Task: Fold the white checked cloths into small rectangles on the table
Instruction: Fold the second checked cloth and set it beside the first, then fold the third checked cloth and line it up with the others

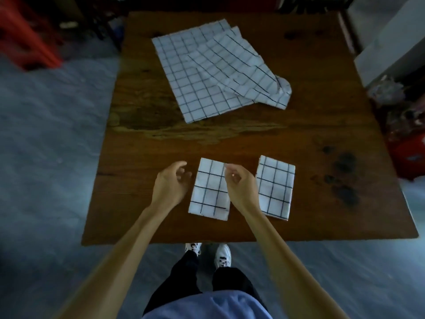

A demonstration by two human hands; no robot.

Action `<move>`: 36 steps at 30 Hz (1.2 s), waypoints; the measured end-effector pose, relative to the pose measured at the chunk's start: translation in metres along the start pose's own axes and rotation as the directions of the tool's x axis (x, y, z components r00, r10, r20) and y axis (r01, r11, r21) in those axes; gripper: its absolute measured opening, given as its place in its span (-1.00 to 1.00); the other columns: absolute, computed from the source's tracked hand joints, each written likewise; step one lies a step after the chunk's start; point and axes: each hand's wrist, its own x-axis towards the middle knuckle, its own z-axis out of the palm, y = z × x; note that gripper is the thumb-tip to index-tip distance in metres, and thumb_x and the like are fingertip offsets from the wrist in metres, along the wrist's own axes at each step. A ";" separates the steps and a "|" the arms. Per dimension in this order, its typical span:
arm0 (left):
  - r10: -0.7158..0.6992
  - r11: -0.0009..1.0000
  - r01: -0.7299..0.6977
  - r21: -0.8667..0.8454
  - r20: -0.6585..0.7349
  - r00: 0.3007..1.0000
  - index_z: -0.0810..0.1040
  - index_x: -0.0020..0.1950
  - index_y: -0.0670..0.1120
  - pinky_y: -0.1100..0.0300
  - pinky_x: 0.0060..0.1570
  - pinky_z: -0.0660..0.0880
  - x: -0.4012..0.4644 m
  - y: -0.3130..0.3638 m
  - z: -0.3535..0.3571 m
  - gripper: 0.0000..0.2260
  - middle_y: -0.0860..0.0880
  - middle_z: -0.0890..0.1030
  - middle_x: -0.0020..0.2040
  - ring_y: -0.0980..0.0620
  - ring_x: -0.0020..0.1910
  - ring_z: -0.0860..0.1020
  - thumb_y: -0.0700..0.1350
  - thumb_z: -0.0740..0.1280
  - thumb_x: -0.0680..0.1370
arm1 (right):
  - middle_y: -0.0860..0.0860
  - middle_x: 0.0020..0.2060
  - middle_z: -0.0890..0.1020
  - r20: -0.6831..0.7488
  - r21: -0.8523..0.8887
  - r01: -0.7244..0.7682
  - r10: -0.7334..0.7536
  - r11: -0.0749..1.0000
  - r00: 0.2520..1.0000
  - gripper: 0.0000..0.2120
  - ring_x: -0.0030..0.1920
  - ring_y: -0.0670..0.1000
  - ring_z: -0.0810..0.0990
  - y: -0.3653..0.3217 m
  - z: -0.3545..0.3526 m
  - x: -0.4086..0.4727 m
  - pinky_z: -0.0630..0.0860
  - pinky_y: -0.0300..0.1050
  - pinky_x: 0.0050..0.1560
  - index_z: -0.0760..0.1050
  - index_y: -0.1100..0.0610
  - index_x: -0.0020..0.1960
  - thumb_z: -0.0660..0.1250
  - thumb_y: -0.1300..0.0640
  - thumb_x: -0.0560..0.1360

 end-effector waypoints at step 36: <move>0.329 0.939 -0.291 0.181 -0.238 0.914 0.55 0.23 -0.12 0.21 0.13 0.42 0.035 -0.272 -0.462 -0.43 -0.07 0.62 0.15 -0.03 0.13 0.56 0.26 0.04 0.53 | -0.10 0.24 0.55 0.066 -0.265 0.437 -0.436 0.859 0.898 -0.59 0.15 -0.11 0.56 -0.368 0.371 -0.011 0.55 -0.03 0.17 0.42 -0.06 0.34 0.16 -0.20 0.56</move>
